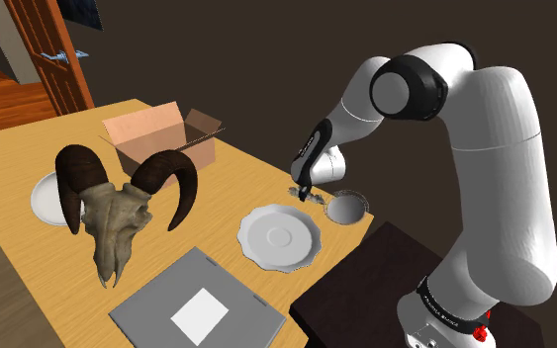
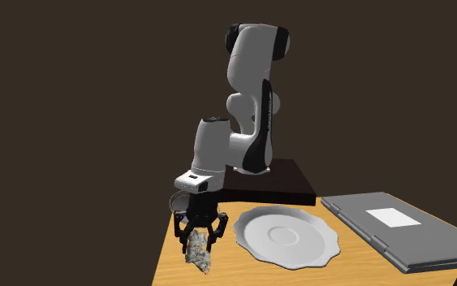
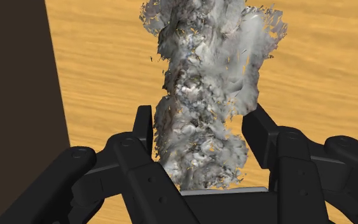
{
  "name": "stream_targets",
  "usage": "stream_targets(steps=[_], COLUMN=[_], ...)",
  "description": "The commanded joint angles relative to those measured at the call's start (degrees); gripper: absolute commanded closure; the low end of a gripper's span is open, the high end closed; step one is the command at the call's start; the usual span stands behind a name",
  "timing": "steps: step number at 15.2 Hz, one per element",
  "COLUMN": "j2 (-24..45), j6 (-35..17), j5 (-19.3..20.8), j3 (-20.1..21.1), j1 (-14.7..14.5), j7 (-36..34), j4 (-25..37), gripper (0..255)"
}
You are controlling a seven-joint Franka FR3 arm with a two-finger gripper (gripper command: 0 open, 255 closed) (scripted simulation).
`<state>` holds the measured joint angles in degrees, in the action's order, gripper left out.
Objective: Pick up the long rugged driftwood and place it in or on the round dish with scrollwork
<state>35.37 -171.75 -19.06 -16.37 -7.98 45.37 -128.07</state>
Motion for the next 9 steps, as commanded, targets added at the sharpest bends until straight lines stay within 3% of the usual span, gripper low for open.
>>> stream_targets(steps=[1,9], j2=[0.3,-5.7], j6=[-0.1,4.2], j5=[0.0,2.3], j3=[-0.4,-5.1], j1=[-0.2,-4.2], j7=[-0.3,-1.9], j4=[0.0,-2.1], gripper=[255,255])
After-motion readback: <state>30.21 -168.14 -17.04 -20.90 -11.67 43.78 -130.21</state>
